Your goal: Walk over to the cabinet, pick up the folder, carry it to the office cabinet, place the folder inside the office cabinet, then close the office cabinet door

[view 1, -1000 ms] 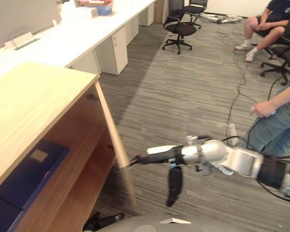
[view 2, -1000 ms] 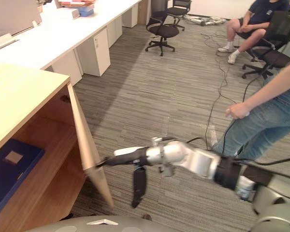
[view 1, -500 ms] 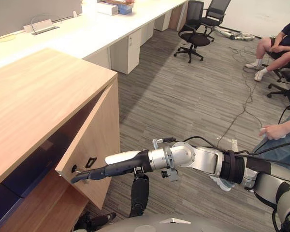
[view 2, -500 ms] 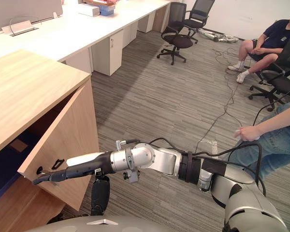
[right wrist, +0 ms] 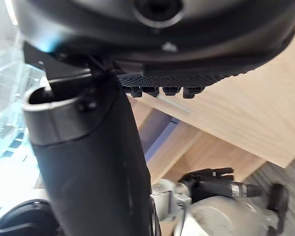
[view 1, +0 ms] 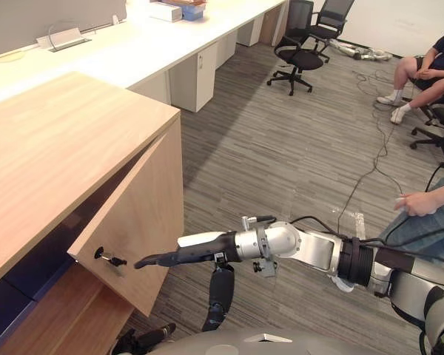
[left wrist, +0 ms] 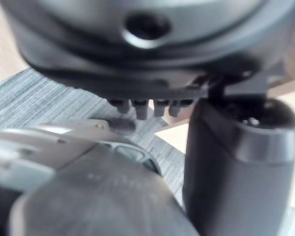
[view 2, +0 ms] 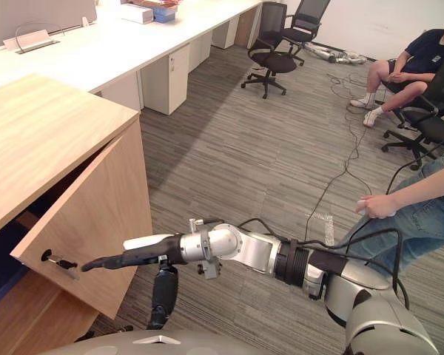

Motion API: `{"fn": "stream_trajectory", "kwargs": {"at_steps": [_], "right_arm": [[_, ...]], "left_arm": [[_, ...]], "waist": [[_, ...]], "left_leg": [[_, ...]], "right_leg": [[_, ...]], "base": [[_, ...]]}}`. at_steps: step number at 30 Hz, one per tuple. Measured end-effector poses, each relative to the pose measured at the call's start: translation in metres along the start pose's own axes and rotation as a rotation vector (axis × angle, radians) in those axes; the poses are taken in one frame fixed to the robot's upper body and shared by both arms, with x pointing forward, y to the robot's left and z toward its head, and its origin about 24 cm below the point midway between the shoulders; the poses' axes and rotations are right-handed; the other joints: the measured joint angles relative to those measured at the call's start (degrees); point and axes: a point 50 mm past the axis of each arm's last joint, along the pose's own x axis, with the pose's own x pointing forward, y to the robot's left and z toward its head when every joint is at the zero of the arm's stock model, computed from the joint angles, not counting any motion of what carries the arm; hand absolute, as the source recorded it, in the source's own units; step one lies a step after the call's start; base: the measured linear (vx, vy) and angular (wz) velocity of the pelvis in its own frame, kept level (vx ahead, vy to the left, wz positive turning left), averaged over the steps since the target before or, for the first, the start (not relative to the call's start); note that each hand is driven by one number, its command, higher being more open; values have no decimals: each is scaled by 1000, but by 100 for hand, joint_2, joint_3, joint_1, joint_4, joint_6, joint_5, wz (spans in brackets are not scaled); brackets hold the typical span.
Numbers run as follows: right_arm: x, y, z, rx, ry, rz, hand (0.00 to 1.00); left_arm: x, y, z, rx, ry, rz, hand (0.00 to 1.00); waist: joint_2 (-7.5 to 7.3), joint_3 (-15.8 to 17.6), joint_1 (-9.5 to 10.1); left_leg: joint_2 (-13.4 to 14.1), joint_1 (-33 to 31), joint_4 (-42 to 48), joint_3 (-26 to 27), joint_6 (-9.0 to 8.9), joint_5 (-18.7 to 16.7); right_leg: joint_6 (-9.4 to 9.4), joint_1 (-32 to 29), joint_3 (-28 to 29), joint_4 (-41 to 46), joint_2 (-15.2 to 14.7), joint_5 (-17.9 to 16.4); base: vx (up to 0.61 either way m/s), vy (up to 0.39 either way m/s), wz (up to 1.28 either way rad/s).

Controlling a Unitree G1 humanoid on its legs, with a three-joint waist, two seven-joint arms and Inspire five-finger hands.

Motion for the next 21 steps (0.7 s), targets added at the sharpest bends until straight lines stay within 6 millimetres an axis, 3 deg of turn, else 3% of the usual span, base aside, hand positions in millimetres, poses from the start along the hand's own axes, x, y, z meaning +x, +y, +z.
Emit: {"fn": "stream_trajectory", "kwargs": {"at_steps": [5,10,14,19,21], "right_arm": [[-30,7,-52,94,236,-115,100],[-76,4,-88,248,373,-384,100],[-95,13,-113,373,465,-551,100],[-100,62,-152,628,614,-683,100],[-96,107,-168,818,711,-716,100]], "left_arm": [[2,-7,13,39,-32,-21,100],[3,-21,24,103,-59,-68,100],[3,-24,26,128,-66,-86,100],[3,-30,27,158,-72,-120,100],[2,-32,27,158,-72,-131,100]], "waist": [[-4,101,-13],[233,323,-32],[242,324,-54],[263,341,-156],[279,354,-149]], "left_leg": [[-29,-80,7,-121,17,6],[-247,-69,-10,-206,50,25],[-445,-8,-9,-275,136,-27],[-829,18,50,-631,298,-109],[-1035,10,135,-853,410,-178]], "right_leg": [[24,2,-108,1,-35,-19],[138,25,-176,65,-251,-30],[229,98,-243,154,-468,-59],[464,305,-563,369,-910,-185],[596,422,-763,548,-1173,-282]], "base": [[30,44,11],[34,67,11],[66,96,14],[46,109,40],[29,118,54]]}}
